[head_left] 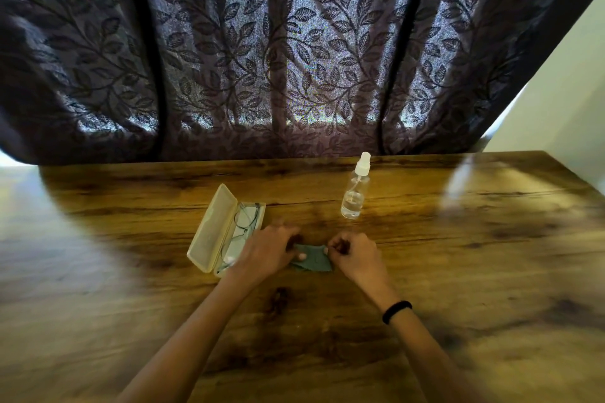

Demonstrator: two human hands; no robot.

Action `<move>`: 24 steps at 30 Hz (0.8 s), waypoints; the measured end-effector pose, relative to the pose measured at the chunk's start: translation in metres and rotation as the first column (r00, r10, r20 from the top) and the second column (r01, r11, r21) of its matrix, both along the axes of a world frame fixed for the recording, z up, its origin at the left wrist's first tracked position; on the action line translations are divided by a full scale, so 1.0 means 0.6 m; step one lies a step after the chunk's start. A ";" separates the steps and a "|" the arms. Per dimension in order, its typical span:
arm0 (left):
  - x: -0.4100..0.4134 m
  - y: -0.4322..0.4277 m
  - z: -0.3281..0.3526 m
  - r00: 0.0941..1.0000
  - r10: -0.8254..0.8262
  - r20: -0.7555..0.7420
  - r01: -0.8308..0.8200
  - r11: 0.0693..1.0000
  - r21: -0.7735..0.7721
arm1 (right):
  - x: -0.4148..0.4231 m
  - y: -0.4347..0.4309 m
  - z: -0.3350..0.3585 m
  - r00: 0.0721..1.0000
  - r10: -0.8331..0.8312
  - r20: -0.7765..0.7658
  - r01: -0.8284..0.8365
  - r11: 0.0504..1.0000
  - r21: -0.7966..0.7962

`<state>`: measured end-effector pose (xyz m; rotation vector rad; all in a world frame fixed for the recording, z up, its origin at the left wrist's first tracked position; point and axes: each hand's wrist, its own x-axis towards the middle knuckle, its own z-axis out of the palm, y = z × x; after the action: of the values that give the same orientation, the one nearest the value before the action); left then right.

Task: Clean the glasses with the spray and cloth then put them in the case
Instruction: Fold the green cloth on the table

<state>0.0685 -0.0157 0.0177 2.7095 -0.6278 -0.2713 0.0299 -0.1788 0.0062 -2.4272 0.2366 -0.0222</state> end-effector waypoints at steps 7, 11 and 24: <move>0.001 0.002 -0.001 0.989 -0.029 -0.145 0.011 0.992 -0.127 | -0.001 -0.007 0.005 0.996 0.085 -0.023 -0.071 0.926 0.372; -0.005 0.013 0.008 0.973 -0.012 -0.231 -0.064 0.945 -0.320 | 0.002 -0.005 0.016 0.996 0.085 0.033 -0.088 0.804 0.588; -0.033 0.129 0.059 0.883 0.416 -0.219 -0.466 0.717 -0.518 | 0.117 0.124 0.083 0.914 0.387 0.125 -0.392 0.755 0.527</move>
<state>0.0485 0.0618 0.0528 2.1618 0.0059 -0.0604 0.1001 -0.1047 0.0560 -1.8568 -0.2512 0.1984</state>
